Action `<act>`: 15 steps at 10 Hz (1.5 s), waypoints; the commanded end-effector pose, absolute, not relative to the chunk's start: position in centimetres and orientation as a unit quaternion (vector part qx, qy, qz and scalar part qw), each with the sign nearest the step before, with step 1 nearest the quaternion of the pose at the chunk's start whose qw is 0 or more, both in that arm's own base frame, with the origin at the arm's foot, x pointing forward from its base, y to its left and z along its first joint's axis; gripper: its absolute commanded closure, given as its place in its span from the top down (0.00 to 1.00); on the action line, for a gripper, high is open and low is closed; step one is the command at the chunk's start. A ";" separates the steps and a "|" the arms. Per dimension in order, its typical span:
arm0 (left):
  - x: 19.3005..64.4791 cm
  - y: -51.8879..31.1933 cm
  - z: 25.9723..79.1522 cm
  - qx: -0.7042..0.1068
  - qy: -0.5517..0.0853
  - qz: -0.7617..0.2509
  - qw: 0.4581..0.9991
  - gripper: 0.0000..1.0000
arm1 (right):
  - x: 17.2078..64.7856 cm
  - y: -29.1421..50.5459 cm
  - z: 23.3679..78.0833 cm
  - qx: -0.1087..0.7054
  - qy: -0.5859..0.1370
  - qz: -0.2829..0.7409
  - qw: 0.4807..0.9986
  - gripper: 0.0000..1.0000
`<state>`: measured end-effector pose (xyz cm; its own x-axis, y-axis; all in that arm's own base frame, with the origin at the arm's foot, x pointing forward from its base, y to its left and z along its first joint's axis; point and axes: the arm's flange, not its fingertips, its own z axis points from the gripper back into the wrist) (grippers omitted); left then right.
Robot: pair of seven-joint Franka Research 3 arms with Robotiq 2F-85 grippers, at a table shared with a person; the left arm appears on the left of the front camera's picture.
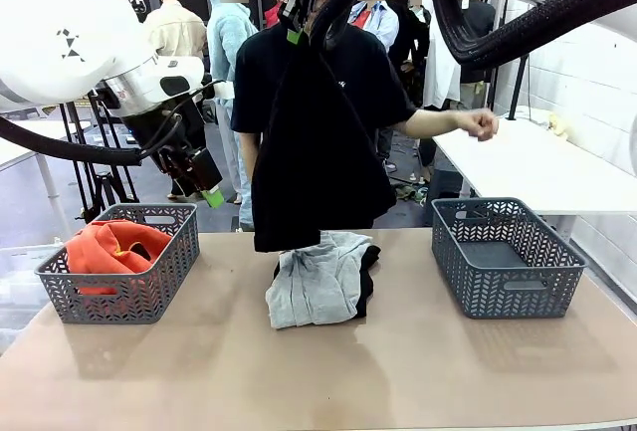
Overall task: Sort the tops and bottoms.
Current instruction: Sort the clothes according to human instructions.
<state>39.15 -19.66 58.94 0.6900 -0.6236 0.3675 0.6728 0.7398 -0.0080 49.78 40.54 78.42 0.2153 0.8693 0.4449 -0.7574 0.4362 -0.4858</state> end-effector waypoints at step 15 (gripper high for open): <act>39.1 -19.7 58.9 -0.071 -0.173 -0.354 0.916 0.76 | 49.8 40.5 78.4 -0.082 -0.342 0.525 0.775 0.00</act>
<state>39.15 -19.66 58.94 0.6900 -0.6236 0.3675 0.6728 0.7397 -0.0080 49.81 40.56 78.36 0.2156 0.8695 0.4443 -0.7578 0.4360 -0.4855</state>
